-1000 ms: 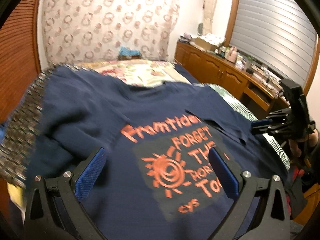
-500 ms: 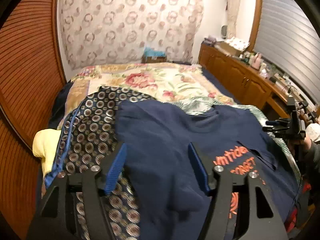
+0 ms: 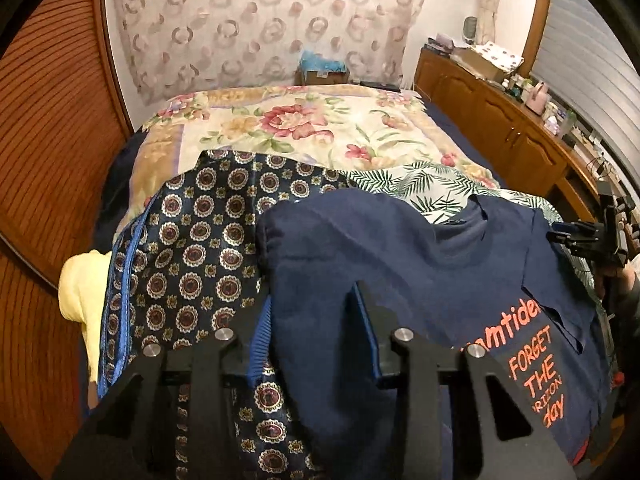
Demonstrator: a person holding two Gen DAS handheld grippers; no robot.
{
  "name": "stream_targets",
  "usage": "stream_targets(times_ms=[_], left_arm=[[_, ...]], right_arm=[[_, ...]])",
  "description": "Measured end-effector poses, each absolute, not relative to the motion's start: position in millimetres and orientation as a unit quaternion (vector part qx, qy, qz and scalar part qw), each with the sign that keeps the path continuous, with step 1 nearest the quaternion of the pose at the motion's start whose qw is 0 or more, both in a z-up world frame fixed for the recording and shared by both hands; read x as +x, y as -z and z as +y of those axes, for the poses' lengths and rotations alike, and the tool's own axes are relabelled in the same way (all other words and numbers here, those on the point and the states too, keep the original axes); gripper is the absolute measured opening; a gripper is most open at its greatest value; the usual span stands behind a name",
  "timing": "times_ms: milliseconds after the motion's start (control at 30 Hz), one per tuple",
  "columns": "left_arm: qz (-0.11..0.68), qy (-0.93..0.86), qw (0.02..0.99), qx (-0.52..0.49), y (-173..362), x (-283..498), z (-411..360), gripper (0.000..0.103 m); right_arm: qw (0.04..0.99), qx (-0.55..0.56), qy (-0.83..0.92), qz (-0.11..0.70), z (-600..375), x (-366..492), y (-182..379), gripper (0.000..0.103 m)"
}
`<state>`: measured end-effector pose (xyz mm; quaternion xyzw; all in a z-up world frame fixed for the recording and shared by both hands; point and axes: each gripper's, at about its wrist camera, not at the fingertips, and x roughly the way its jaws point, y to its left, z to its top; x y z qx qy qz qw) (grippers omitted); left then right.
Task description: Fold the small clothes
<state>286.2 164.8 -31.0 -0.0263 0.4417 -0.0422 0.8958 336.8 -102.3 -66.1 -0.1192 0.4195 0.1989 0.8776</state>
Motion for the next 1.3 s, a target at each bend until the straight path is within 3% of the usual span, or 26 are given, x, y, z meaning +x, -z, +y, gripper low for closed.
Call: stream_targets(times_ms=[133,167,200,267,367,800,1100,1133,1200,1300], left_arm=[[0.443,0.049,0.895,-0.019,30,290,161,0.034],[0.442,0.049,0.896,-0.016,29,291,160,0.029],[0.440,0.050,0.896,-0.015,28,292,160,0.015],[0.437,0.050,0.898,-0.009,25,291,156,0.012],[0.430,0.056,0.901,-0.001,16,286,150,0.008],[0.307,0.113,0.944,0.035,-80,207,99,0.002],[0.342,0.115,0.933,0.016,-47,213,100,0.003],[0.349,0.117,0.930,0.014,-40,216,97,0.005],[0.364,0.121,0.923,0.019,-27,222,91,0.022],[0.391,0.150,0.908,0.026,-4,231,74,0.031]], right_arm=[[0.877,-0.115,-0.204,0.419,-102,336,64,0.046],[0.876,-0.115,-0.207,0.420,-102,338,64,0.041],[0.875,-0.115,-0.215,0.419,-104,336,63,0.035],[0.871,-0.121,-0.228,0.419,-101,336,63,0.018],[0.869,-0.151,-0.226,0.414,-96,331,63,0.006],[0.921,-0.123,-0.208,0.306,-128,269,-5,0.004],[0.916,-0.148,-0.211,0.309,-134,229,-1,0.004],[0.914,-0.149,-0.210,0.313,-137,230,3,0.004],[0.912,-0.151,-0.208,0.321,-134,235,4,0.004],[0.909,-0.147,-0.207,0.329,-138,239,9,0.004]])
